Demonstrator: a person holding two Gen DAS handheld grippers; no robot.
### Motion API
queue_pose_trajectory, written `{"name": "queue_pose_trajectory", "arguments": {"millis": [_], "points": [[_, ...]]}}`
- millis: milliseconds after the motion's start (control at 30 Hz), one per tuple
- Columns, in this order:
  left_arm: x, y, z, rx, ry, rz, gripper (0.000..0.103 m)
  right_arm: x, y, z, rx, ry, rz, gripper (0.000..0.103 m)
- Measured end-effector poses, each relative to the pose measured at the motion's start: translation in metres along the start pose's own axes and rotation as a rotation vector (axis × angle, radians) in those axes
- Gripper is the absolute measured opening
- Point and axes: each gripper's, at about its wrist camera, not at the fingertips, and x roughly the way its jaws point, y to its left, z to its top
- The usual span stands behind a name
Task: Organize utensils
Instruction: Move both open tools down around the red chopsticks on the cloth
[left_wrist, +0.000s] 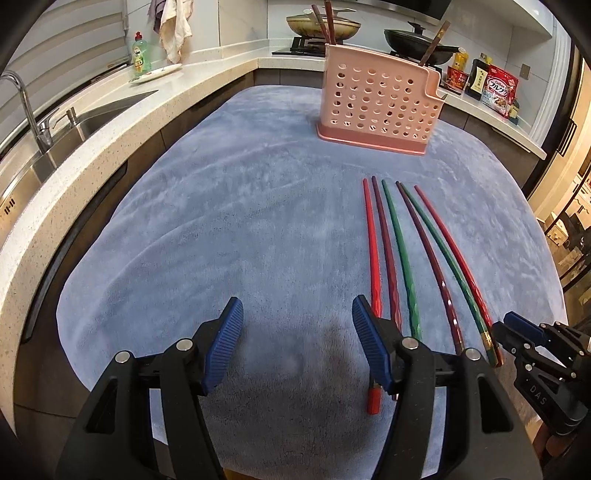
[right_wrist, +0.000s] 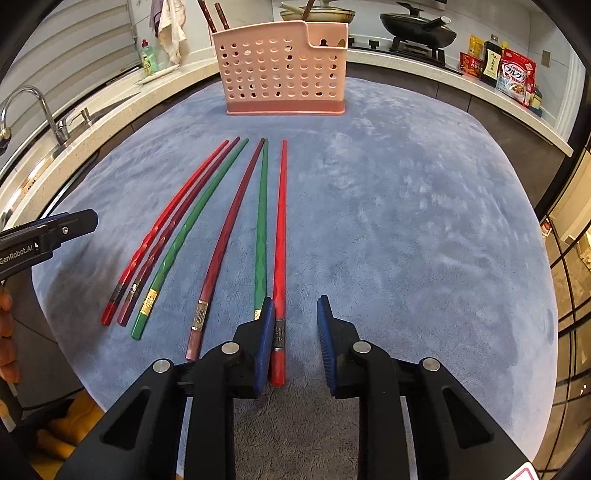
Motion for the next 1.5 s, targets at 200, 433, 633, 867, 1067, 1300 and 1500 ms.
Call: {"name": "queue_pose_trajectory", "arguments": {"millis": [200, 433, 633, 867, 1067, 1300, 1500], "points": [[0.001, 0.001, -0.001, -0.006, 0.006, 0.001, 0.062, 0.002, 0.0, 0.0, -0.005, 0.001, 0.005, 0.019], [0.004, 0.001, -0.005, -0.007, 0.02, -0.005, 0.062, 0.003, 0.0, -0.002, -0.009, 0.0, 0.01, 0.019], [0.004, -0.002, -0.011, 0.003, 0.033, -0.023, 0.062, 0.007, 0.001, -0.009, -0.004, 0.011, 0.015, 0.011], [0.004, -0.009, -0.02, 0.017, 0.051, -0.048, 0.066, 0.005, -0.012, -0.01, 0.041, 0.009, 0.001, 0.007], [0.007, -0.016, -0.026, 0.035, 0.072, -0.068, 0.066, 0.004, -0.018, -0.011, 0.06, 0.013, 0.003, 0.007], [0.016, -0.023, -0.035, 0.056, 0.112, -0.062, 0.066, 0.005, -0.018, -0.012, 0.061, 0.013, 0.004, 0.007], [0.02, -0.024, -0.038, 0.068, 0.117, -0.049, 0.065, 0.005, -0.019, -0.012, 0.063, 0.013, 0.006, 0.007]]}}
